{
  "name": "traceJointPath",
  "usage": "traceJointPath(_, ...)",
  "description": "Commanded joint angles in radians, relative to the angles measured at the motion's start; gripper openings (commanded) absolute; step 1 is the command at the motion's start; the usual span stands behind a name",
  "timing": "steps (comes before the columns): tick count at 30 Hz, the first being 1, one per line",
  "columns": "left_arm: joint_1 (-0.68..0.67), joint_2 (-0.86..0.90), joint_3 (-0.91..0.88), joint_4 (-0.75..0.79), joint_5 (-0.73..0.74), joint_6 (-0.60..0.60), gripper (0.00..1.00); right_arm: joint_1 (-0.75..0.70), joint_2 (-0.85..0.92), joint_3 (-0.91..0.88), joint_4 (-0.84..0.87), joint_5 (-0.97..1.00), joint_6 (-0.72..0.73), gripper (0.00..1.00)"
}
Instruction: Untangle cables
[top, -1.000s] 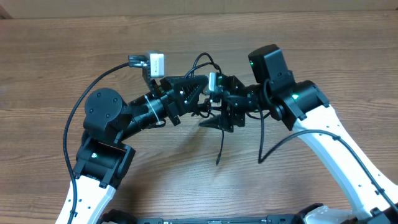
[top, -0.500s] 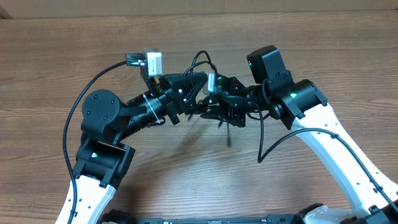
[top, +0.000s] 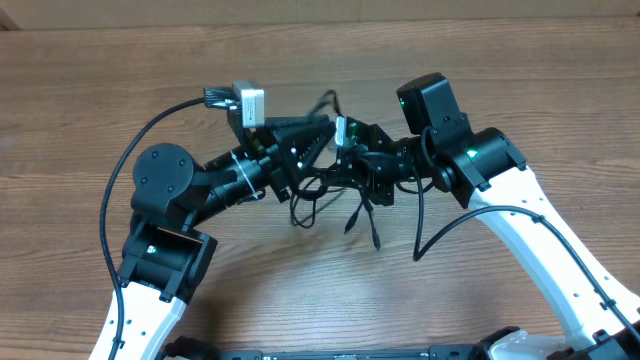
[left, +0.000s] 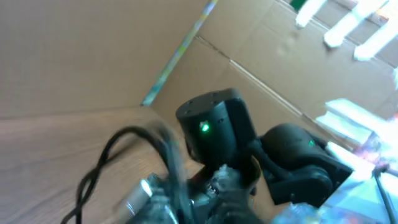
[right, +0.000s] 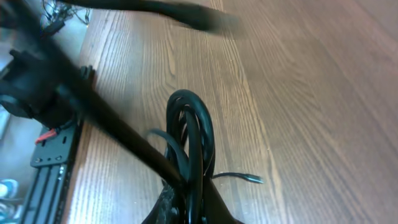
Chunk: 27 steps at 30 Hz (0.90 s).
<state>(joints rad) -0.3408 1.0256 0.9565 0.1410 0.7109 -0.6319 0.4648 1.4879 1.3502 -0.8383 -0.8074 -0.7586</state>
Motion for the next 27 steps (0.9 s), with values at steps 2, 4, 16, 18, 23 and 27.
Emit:
traceJointPath(2, -0.006, 0.0, 0.021, -0.079, -0.082, 0.156, 0.83, 0.0, 0.0, 0.026, 0.003, -0.026, 0.14, 0.04)
traceJointPath(4, -0.006, 0.0, 0.021, -0.159, -0.155, 0.196, 0.98, 0.0, 0.0, 0.026, 0.003, -0.025, 0.183, 0.04)
traceJointPath(16, -0.006, 0.0, 0.021, -0.539, -0.475, 0.217, 1.0, -0.053, 0.0, 0.026, 0.023, -0.025, 0.315, 0.04)
traceJointPath(18, -0.006, 0.0, 0.021, -0.583, -0.512, 0.213, 1.0, -0.078, 0.0, 0.026, 0.034, -0.025, 0.358, 0.04)
traceJointPath(23, -0.006, 0.0, 0.021, -0.654, -0.558, 0.205, 1.0, -0.159, 0.0, 0.026, 0.071, -0.026, 0.502, 0.04)
traceJointPath(27, -0.006, 0.0, 0.021, -0.666, -0.552, 0.196, 1.0, -0.221, 0.0, 0.026, 0.096, -0.108, 0.549, 0.04)
